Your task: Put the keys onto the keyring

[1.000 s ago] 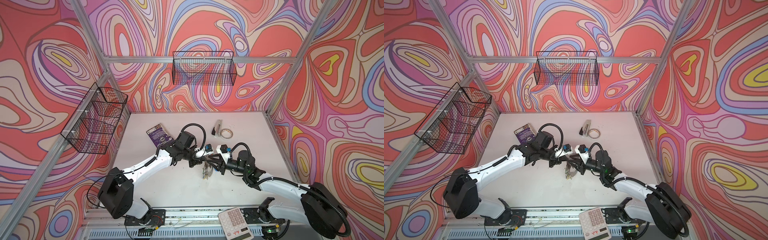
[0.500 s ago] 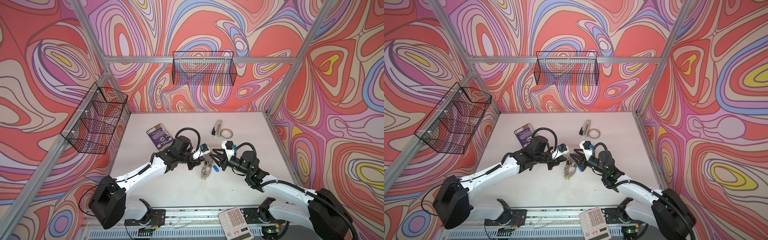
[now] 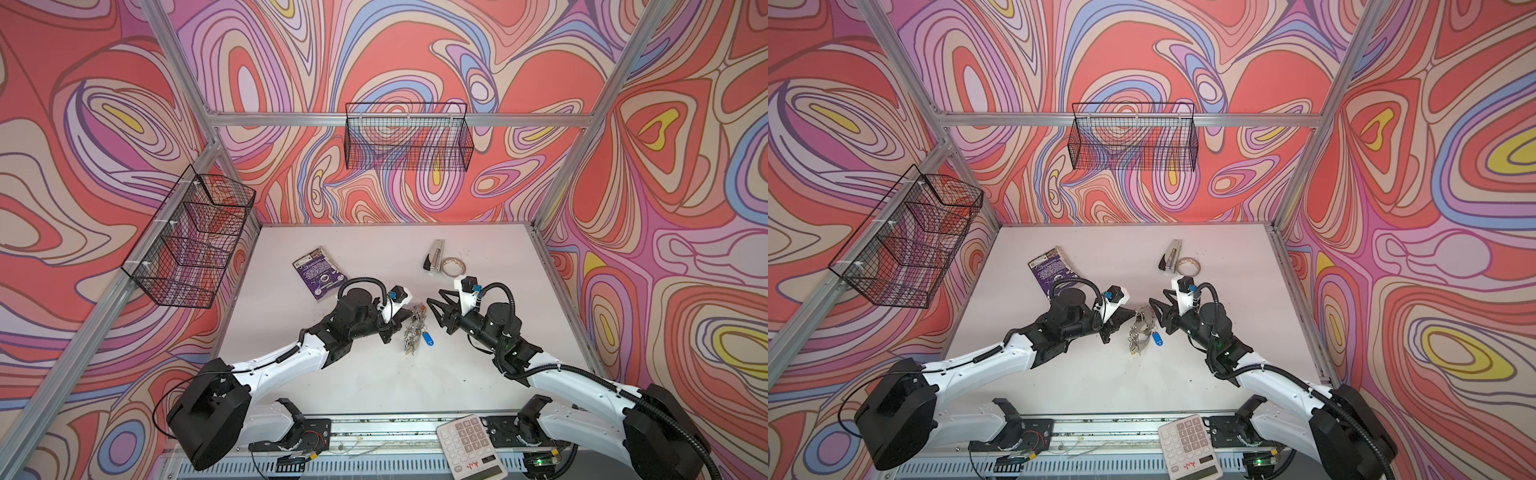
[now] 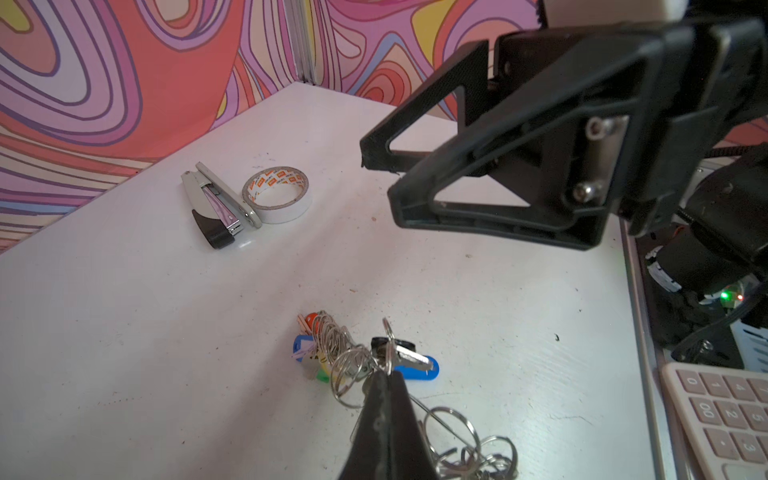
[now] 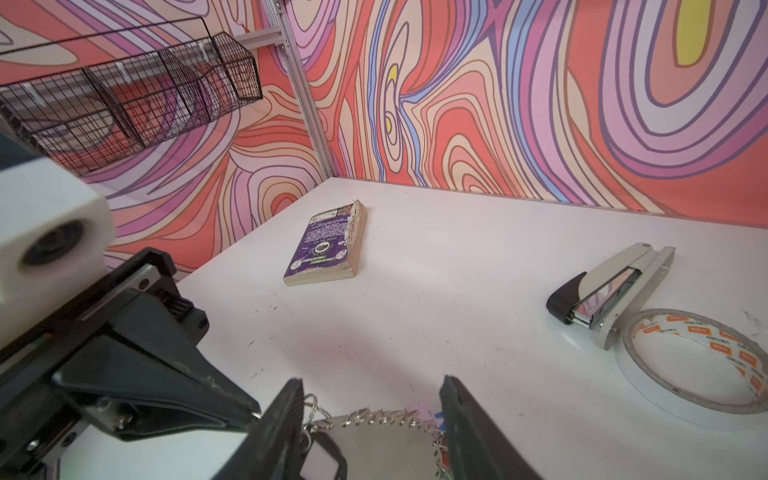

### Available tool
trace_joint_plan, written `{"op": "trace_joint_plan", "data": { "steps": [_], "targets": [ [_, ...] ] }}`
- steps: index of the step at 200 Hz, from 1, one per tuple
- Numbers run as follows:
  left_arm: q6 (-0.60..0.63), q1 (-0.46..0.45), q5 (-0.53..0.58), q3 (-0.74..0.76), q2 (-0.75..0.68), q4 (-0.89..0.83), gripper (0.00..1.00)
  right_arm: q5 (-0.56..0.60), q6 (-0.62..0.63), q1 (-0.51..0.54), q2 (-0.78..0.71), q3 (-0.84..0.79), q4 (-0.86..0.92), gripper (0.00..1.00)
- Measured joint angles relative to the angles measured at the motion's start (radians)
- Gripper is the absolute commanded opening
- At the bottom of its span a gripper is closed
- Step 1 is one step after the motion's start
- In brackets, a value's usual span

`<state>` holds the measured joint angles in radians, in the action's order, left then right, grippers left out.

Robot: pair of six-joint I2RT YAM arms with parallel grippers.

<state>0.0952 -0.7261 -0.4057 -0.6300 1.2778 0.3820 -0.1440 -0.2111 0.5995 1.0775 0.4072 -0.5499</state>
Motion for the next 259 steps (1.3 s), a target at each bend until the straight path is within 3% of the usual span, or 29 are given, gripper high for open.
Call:
{"op": "trace_joint_plan", "data": {
  "steps": [39, 112, 145, 185, 259],
  "targets": [
    [-0.063, -0.035, 0.052, 0.036, 0.034, 0.208, 0.00, 0.006, -0.027, -0.008, 0.025, 0.040, 0.050, 0.66],
    [-0.137, -0.052, 0.129, 0.119, 0.163, 0.567, 0.00, -0.069, -0.145, -0.146, 0.042, 0.051, 0.065, 0.66],
    [-0.160, -0.060, 0.160, 0.174, 0.233, 0.723, 0.00, -0.109, -0.167, -0.158, 0.063, 0.051, 0.061, 0.66],
    [-0.158, -0.093, 0.211, 0.175, 0.276, 0.795, 0.00, -0.177, -0.183, -0.158, 0.144, 0.053, 0.057, 0.63],
    [-0.148, -0.137, 0.273, 0.164, 0.289, 0.816, 0.00, -0.204, -0.208, -0.160, 0.147, 0.056, 0.051, 0.63]
  ]
}}
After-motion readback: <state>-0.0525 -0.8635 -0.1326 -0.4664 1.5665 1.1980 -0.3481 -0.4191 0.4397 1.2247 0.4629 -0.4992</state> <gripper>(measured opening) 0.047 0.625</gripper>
